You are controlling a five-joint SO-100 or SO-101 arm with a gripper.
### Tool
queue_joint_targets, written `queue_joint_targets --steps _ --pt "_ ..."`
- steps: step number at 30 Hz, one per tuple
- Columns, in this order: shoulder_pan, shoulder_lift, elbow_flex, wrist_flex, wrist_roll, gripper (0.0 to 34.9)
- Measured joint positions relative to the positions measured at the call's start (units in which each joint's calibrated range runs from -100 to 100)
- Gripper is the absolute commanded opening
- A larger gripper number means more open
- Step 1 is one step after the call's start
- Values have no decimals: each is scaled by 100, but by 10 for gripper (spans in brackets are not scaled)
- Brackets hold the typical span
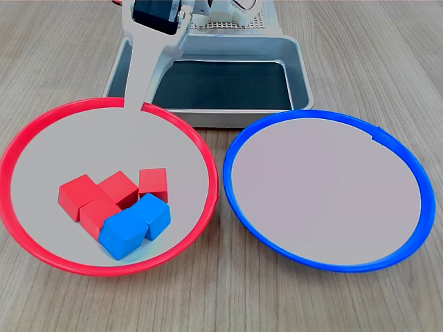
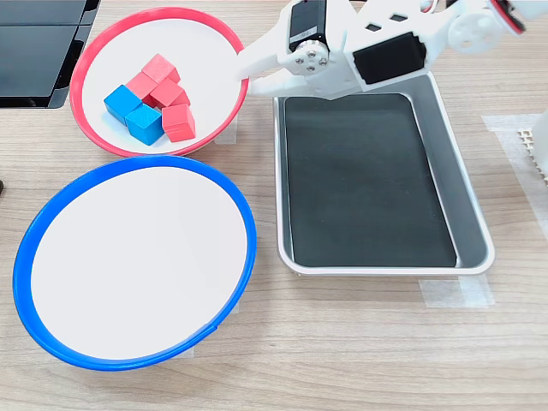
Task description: Resolve any anomalies and move all blocks to matching dishes
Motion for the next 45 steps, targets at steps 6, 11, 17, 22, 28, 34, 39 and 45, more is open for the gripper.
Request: queue_joint_targets --steps 6,11,17,22,28,34,39,45 --pt "-18 0 -27 179 181 1" --pt "-18 -17 -136 604 508 60" --pt "-18 -111 -309 1044 757 100" --pt "0 -631 -399 1729 850 95" --pt "133 -1918 -181 2830 1084 100" --pt "133 -3026 -109 4078 1172 99" --pt "-133 -2864 -799 4445 987 108" --pt "-283 -503 -3040 4649 996 103"
